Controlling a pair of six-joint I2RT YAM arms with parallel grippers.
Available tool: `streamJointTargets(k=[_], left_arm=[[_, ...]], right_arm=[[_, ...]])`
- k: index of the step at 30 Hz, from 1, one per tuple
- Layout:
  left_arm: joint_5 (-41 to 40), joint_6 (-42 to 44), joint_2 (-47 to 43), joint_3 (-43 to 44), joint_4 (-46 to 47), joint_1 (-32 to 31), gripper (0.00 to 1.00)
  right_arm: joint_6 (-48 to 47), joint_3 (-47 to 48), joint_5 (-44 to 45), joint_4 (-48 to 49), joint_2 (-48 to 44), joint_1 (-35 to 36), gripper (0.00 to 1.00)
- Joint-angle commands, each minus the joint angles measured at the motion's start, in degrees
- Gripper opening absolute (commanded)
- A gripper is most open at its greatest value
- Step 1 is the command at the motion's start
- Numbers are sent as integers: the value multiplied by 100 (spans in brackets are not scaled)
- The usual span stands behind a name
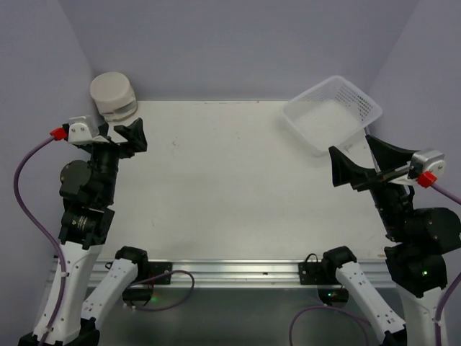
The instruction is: Unzip the laundry bag and remove the bra
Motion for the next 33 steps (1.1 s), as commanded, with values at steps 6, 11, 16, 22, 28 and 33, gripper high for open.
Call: streamJointTargets(k=[6, 11, 16, 22, 28, 33], left_arm=[[-65, -970, 1072, -46, -139, 48, 100], [-311, -2121, 2284, 156, -272, 153, 100], [224, -2990, 3583, 464, 71, 713, 100], [401, -3589, 4526, 815, 852, 1503, 100], [323, -4239, 5458, 982, 1968, 2147, 100], [286, -4696, 6537, 1474, 2522, 2446, 100]], right_arm=[[491, -247, -301, 10, -33, 32, 99], [843, -642, -644, -122, -51, 32, 99], [958, -898, -846, -52, -164, 32, 99], [800, -1039, -1391, -42, -121, 32, 99], [835, -810, -1602, -298, 134, 32, 99], [835, -872, -1646, -245, 292, 32, 99]])
